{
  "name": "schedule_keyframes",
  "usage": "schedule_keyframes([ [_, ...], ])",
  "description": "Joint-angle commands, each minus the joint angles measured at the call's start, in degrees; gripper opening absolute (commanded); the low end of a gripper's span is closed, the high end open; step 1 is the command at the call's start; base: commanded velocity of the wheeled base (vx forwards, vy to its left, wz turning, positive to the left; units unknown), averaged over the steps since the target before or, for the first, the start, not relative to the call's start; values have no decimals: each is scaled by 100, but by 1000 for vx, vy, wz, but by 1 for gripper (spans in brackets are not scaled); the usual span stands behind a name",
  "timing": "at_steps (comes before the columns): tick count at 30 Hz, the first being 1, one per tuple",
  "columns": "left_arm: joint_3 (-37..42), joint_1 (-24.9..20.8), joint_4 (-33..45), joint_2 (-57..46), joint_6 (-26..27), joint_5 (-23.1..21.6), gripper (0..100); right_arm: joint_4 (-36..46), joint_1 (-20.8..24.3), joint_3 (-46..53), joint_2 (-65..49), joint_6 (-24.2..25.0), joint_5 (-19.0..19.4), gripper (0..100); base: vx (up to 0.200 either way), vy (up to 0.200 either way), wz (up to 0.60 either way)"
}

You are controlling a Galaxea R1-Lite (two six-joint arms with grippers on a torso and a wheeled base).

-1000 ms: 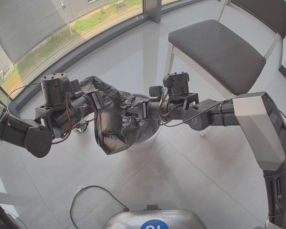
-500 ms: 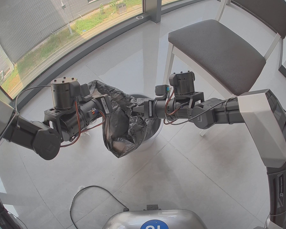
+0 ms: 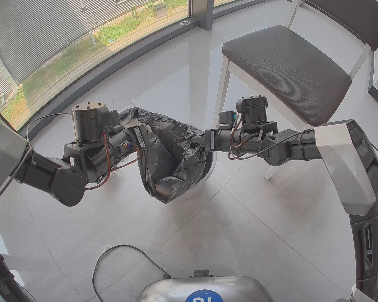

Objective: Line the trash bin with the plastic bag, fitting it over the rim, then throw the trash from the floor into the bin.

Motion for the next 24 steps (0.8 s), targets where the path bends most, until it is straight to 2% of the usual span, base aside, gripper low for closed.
schedule_keyframes([
  [1,-180,-25,-7,287,3,2,0,-5,-169,5,19,-63,3,0,0,0,0],
  [24,-461,107,2,735,38,-7,0,3,-669,128,-288,-292,3,0,0,0,0],
])
